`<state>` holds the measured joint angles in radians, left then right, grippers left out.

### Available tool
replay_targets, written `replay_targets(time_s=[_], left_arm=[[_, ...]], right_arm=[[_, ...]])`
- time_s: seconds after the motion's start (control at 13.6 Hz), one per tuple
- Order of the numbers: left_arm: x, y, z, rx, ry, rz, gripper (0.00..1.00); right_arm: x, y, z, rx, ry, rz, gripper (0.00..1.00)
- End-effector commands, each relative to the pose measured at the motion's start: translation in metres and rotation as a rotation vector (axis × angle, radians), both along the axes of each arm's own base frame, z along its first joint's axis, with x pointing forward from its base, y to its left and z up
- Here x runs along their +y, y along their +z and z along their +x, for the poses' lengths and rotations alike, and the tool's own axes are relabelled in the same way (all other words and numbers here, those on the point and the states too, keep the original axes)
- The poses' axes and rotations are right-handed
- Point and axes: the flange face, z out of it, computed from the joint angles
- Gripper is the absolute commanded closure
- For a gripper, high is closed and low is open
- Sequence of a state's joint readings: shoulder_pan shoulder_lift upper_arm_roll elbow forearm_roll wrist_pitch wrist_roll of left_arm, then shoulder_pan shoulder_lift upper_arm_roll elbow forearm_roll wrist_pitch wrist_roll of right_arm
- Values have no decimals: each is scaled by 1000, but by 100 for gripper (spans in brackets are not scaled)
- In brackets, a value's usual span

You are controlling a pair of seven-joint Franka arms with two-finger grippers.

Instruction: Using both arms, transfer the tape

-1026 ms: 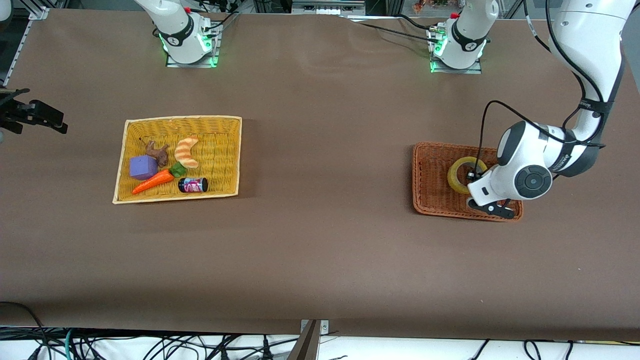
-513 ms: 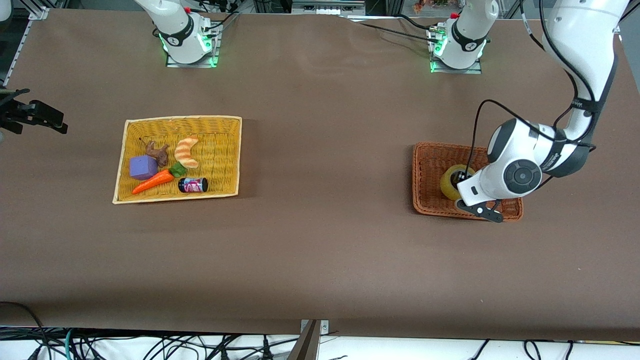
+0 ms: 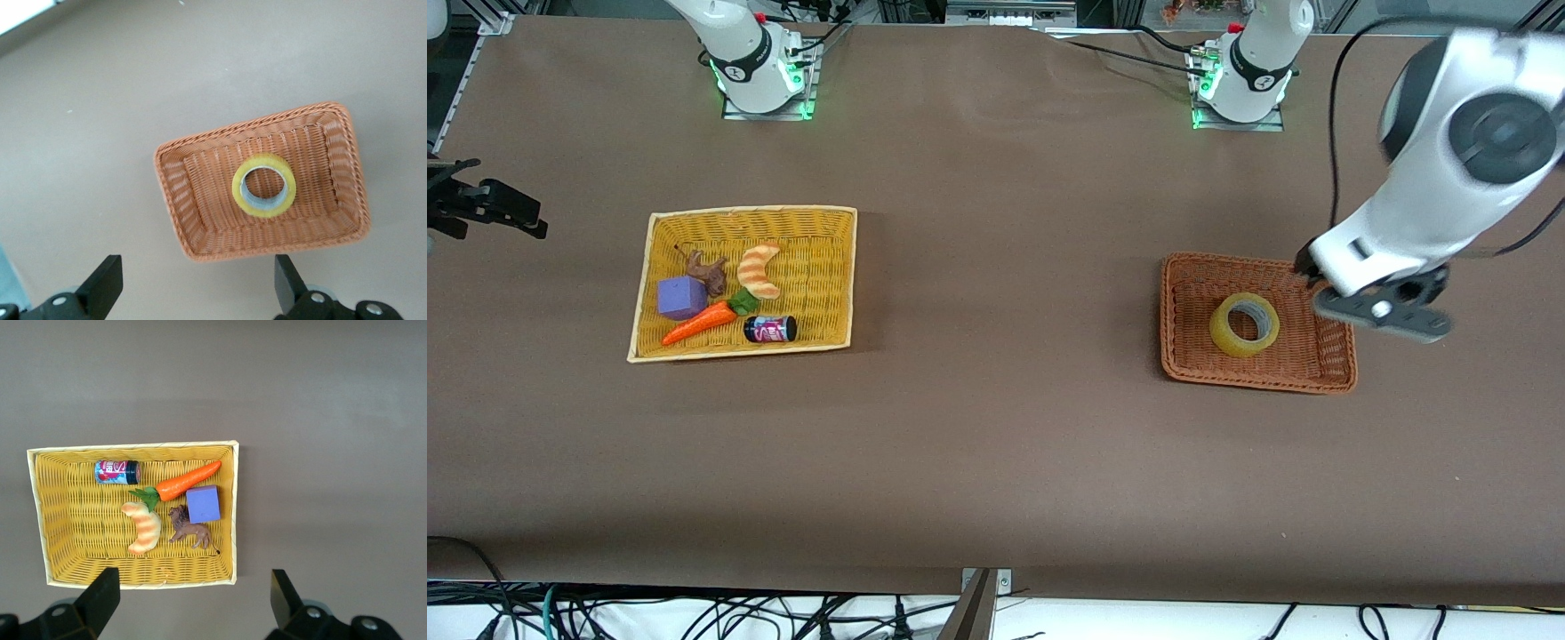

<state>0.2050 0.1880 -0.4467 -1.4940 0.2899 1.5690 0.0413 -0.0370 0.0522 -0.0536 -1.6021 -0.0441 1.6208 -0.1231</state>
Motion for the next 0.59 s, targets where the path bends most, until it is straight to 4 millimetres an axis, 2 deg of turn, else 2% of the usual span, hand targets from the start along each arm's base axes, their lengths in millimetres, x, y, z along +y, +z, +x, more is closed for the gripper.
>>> replay_targets(time_s=[0.0,0.07,0.15,0.22,0.37,0.51], left_arm=[[19,25,0,10,78,-42,0],[33,28,1,-1,135,-52,0],[39,41,-10,-14,170,-88,0],[45,40,-22,-7,203,-150,0],[44,32,-45,-88,215,-226,0],[39,31,-60,-115,222,-227,0]], right_arm=[[-2,6,3,-7,12,1,0],[-2,6,2,-5,11,1,0],[-2,6,3,-7,12,1,0],[-2,6,3,-7,12,1,0],[-2,6,3,-7,12,1,0],[-2,6,3,-7,12,1,0]])
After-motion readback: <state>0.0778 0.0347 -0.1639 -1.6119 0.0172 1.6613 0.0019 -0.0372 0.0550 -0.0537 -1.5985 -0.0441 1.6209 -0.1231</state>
